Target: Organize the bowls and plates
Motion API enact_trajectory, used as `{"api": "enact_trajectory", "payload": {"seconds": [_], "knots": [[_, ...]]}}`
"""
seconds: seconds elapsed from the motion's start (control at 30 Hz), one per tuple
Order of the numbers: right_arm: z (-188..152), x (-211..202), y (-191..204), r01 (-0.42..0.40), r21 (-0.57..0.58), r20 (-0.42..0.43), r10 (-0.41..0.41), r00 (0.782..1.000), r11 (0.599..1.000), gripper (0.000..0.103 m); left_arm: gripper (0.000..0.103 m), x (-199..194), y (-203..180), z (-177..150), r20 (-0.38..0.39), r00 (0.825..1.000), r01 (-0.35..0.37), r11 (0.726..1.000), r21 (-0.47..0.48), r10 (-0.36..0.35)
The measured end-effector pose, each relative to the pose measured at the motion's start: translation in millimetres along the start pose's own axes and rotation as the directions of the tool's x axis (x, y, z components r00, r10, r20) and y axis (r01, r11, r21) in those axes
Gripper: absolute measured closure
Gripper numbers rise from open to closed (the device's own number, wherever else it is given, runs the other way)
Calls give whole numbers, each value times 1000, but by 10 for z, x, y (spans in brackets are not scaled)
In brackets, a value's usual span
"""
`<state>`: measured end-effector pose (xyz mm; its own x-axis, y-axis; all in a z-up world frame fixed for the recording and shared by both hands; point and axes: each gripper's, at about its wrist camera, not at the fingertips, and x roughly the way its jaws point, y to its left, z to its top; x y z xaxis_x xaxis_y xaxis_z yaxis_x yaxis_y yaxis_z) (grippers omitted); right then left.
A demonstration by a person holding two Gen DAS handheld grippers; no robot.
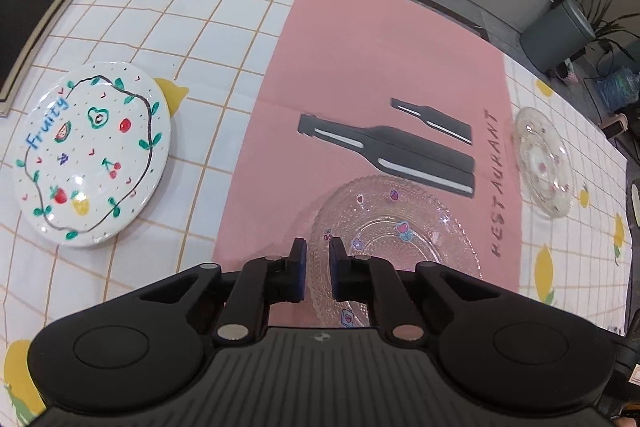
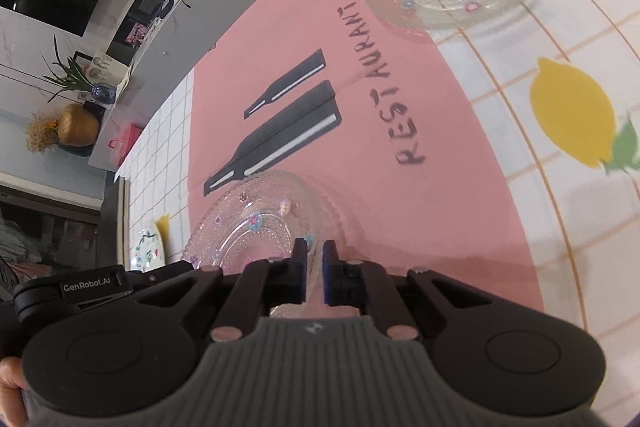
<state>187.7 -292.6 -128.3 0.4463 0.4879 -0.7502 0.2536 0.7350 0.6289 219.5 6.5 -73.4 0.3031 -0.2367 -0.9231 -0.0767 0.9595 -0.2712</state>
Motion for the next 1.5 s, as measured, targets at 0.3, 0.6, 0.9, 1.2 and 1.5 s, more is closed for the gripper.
{"api": "enact_trajectory", "payload": {"seconds": [0.3,0.6,0.9,1.2,1.5], "knots": [[-270,-497,-250,-58,42,16,58,998,997,98,91,-336,-312,-361,35,999,-7,999,34,6],[-527,-1000,-638,-46,45,28,45,999,998,98,91,-473,-693,-951,46,999,-4,999,53,2],[-672,-1238,-943,16,13,23,-16,1000,1000,98,91,-359,-851,-1490,-4,1000,20,999,36,-20],[-770,-1275,-1056,88,-21,9,-87,996,996,98,91,-229,-910,-1768,-52,998,20,999,41,-18],[-836,-1203,-1082,107,-22,-12,-107,994,994,98,91,-157,-883,-1862,-62,998,-1,999,49,4]]}}
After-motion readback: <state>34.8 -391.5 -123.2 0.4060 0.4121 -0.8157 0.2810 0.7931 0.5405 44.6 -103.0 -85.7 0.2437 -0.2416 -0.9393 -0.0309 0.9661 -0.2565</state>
